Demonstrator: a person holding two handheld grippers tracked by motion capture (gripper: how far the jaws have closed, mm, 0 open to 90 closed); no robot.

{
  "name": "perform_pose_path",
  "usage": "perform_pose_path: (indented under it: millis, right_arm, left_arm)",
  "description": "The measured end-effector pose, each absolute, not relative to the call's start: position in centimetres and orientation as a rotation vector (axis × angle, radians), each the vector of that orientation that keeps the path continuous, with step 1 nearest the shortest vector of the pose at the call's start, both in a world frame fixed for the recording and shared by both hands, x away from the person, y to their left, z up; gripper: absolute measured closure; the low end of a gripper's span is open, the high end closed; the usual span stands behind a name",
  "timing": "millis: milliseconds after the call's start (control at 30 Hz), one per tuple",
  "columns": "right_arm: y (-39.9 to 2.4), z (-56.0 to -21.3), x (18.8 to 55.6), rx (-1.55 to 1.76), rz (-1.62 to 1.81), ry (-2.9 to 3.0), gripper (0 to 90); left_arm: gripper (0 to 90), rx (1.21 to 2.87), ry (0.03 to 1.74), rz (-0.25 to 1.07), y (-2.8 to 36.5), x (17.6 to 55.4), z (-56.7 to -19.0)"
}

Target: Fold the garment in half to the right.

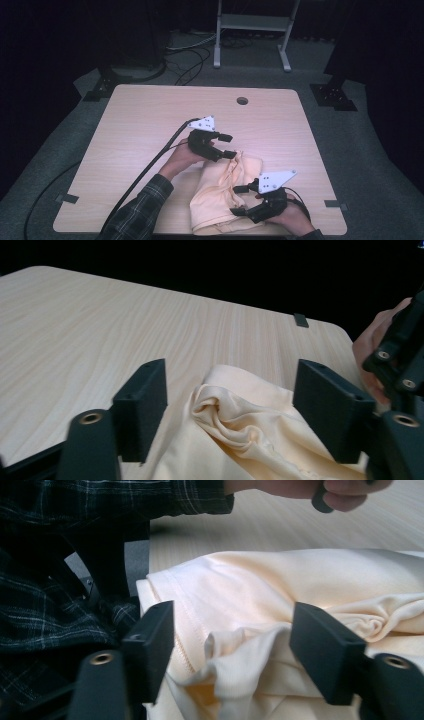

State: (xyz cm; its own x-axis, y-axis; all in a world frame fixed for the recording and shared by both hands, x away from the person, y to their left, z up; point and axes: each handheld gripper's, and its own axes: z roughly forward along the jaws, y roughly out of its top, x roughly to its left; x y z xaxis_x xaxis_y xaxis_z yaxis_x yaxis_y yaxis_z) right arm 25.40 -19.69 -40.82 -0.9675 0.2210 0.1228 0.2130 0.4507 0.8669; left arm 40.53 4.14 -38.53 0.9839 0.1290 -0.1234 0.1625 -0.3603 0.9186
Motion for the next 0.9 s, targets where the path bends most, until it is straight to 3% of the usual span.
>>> perform_pose_path:
  millis: [100,200,700,900]
  right_arm:
    - [-19.9,-40.7,25.5,0.421,1.61,2.646,19.2]
    - [-20.1,-40.6,25.5,0.424,1.63,2.617,12.7]
    - [-20.3,-40.8,25.7,0.414,1.664,2.567,12.1]
    - [-20.3,-41.0,25.8,0.421,1.671,2.559,12.1]
  left_arm:
    - [20.4,1.98,0.211,-0.024,4.6,40.1,-38.0]
    - [17.9,2.055,0.198,-0.011,5.3,39.7,-38.0]
    - [8.3,2.151,0.209,-0.043,8.1,37.3,-40.9]
    - [5.0,2.215,0.142,-0.013,7.0,35.6,-42.2]
